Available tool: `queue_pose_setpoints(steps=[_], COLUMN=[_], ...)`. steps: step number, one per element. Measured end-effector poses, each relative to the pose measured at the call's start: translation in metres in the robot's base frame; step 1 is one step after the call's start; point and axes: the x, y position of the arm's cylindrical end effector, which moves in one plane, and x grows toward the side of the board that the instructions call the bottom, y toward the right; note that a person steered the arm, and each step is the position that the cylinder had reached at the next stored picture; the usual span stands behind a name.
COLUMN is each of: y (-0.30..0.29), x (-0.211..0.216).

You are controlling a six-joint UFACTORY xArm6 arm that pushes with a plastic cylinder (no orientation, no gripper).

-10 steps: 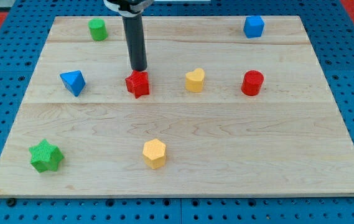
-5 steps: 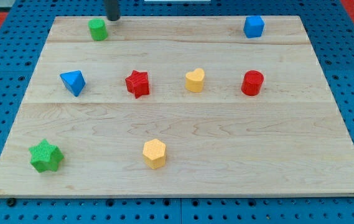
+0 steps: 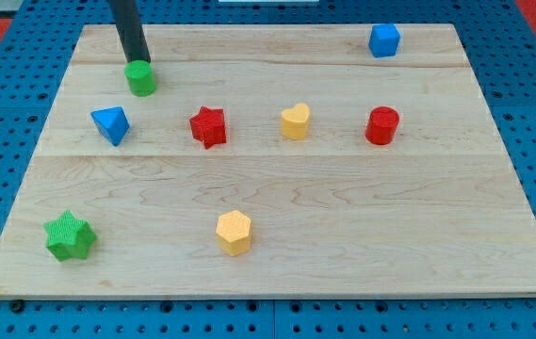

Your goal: Place the green circle and blue triangle to the left side of the red star

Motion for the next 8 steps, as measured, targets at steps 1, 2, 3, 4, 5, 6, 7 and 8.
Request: queue_pose_setpoints(steps=[1,2,3,4,5,6,7,8], y=[0.000,0.001,0.009,0.023,0.028,0.019,0.025,0.021], x=[0.016,0.036,0.058,0.076,0.092,0.087,0.065,0.063])
